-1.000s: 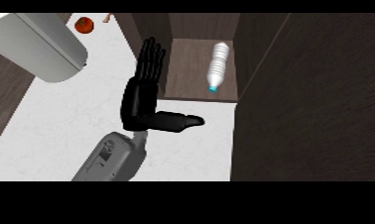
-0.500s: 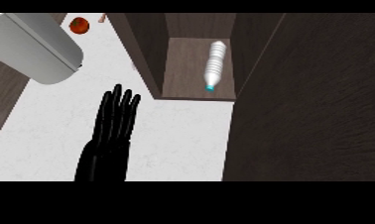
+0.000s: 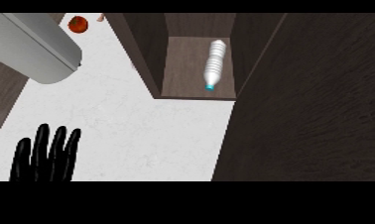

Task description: Pick up the bottled water, place it into the cabinet and close the cabinet

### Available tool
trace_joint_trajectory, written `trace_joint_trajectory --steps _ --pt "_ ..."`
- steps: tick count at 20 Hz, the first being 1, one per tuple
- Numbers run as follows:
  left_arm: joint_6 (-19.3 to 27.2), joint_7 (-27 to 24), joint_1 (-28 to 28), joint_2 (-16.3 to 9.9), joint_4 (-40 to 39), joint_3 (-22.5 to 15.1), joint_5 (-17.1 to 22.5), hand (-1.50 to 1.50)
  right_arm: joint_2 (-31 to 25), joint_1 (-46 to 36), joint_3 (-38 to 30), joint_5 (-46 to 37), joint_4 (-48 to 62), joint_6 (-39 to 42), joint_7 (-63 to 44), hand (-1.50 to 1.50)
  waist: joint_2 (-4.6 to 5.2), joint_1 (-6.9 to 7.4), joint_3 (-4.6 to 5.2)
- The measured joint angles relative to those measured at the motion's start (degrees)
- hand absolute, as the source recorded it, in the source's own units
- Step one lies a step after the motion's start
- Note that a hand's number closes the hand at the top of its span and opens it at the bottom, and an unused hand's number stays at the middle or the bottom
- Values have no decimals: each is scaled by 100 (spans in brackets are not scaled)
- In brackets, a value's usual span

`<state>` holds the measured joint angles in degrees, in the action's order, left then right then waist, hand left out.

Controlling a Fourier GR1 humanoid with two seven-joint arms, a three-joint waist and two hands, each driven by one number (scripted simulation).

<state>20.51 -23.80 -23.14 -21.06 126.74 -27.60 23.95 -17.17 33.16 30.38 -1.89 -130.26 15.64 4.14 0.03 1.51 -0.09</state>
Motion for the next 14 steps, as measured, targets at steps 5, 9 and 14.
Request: trace_joint_trajectory --steps 5,9,14 --pt "-360 -238 -797 -355 503 382 336 -150 -114 -73 127 -451 -255 32 -314 150 9 21 -8" --pt "-709 -429 -1277 -539 637 679 572 -150 -78 -207 163 -630 -360 76 -610 150 7 77 -3" --pt "-1159 -615 -1688 -720 627 1041 710 -150 150 -487 72 -496 -325 132 -965 150 11 166 3"
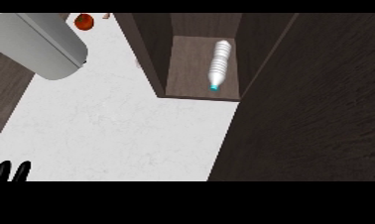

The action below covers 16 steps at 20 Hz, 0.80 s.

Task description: Pick up the bottled water, place it into the cabinet and close the cabinet

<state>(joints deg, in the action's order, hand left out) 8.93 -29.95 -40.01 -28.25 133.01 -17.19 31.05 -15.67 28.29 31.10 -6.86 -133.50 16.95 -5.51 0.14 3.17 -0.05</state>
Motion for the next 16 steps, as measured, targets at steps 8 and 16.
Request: trace_joint_trajectory --steps 8,16 --pt "-648 -262 -505 -160 -50 519 288 -150 962 -968 254 362 550 -353 -874 150 38 106 0" --pt "-1483 -562 -1212 -316 -84 1226 730 -150 1347 -2707 432 1025 1398 -1623 -1786 150 77 96 -5"
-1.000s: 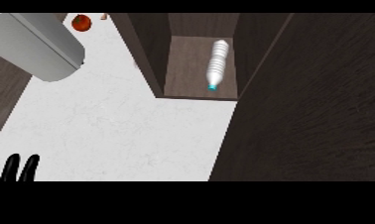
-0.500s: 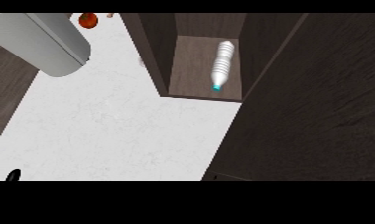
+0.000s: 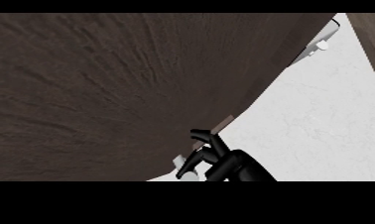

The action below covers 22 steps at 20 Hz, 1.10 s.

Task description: Pick up the bottled water, place it into the cabinet and close the cabinet

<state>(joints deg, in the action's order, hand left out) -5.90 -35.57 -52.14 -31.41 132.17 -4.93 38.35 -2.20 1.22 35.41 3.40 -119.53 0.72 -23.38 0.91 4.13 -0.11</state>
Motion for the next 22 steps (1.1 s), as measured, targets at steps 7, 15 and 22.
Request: trace_joint_trajectory --steps 7,15,22 --pt "-657 -225 -433 -2 -65 589 625 -150 58 -1595 -747 1186 1022 -418 -279 150 22 -45 15" --pt "-1376 -368 -971 66 -123 1301 1175 -150 129 -3185 -2050 2121 2386 28 -55 150 -49 -146 10" --pt "-1909 -216 -1313 225 -163 1876 1608 -150 -33 -3995 -2623 2463 3637 904 305 150 -118 -214 -9"
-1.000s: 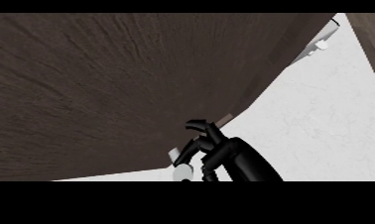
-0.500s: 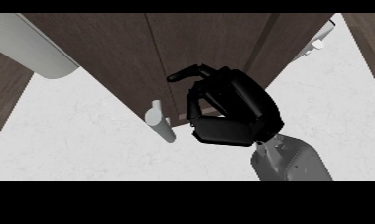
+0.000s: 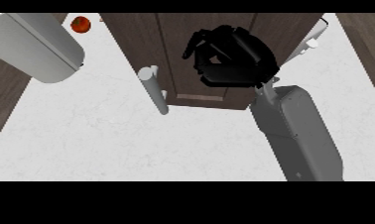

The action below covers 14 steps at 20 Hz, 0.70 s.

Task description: Pick up the bottled water, place it into the cabinet and close the cabinet

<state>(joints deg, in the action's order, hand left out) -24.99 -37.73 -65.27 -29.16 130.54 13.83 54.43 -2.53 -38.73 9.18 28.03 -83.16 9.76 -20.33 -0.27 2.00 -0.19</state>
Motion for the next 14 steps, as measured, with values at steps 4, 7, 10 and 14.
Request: trace_joint_trajectory --steps 4,7,10,14 --pt "-177 188 -97 76 57 230 129 -150 -1 -175 -43 -46 388 347 231 150 -67 -57 -41" --pt "-261 295 -49 131 48 288 170 -150 14 -293 -81 -25 595 506 263 150 -99 -96 -77" --pt "-328 401 -40 201 71 280 170 -150 36 -373 -134 84 705 578 210 150 -107 -118 -102" --pt "-407 505 -38 243 69 344 224 -150 -23 -373 -208 317 734 767 211 150 -112 -137 -162"
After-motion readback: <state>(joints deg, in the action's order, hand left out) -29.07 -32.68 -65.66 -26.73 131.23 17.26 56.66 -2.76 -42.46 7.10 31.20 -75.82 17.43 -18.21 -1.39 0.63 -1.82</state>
